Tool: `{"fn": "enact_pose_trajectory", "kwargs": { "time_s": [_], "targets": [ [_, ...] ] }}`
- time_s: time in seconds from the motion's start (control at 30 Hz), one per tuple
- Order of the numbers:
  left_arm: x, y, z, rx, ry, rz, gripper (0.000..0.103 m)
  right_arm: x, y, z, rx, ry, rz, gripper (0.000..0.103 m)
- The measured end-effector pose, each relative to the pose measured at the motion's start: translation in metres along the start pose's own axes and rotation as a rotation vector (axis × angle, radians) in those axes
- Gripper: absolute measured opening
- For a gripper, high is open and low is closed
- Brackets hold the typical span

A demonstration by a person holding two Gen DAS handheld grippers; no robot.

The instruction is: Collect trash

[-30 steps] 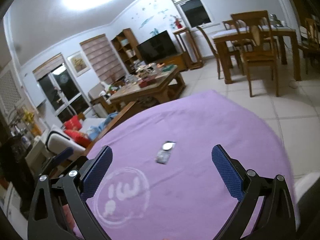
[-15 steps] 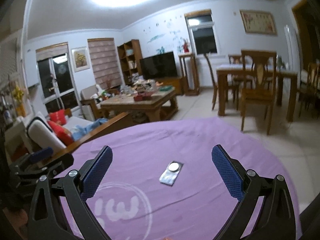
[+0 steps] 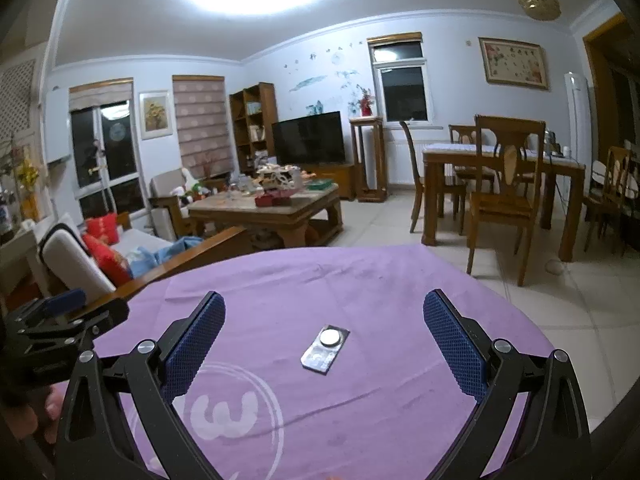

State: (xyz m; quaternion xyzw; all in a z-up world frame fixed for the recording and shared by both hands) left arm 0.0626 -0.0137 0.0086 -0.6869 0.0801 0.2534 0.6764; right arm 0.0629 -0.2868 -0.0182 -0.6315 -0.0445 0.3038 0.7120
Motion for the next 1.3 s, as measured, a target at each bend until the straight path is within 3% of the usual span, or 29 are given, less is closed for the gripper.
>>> {"fn": "enact_pose_trajectory", "kwargs": {
  "time_s": [0.3, 0.43, 1.3],
  "targets": [
    [0.000, 0.002, 0.009, 0.000, -0.005, -0.008, 0.098, 0.003, 0.003, 0.002, -0.014, 0.007, 0.007, 0.098],
    [-0.006, 0.002, 0.011, -0.004, -0.048, -0.010, 0.098, 0.002, 0.004, 0.002, -0.010, 0.009, 0.007, 0.098],
    [-0.010, -0.005, 0.008, -0.008, -0.006, 0.004, 0.098, 0.003, 0.003, -0.004, -0.003, 0.012, 0.016, 0.098]
  ]
}}
Point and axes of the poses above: each gripper's, at about its wrist camera, not at the fingertips, and x roughly the way its jaws point, z to its left, y to its underside, the point moved 5 cm from there along x, roughly the way its jaws point, and after that the axes turned 11 degrees about -y, right-handed, at the moved point
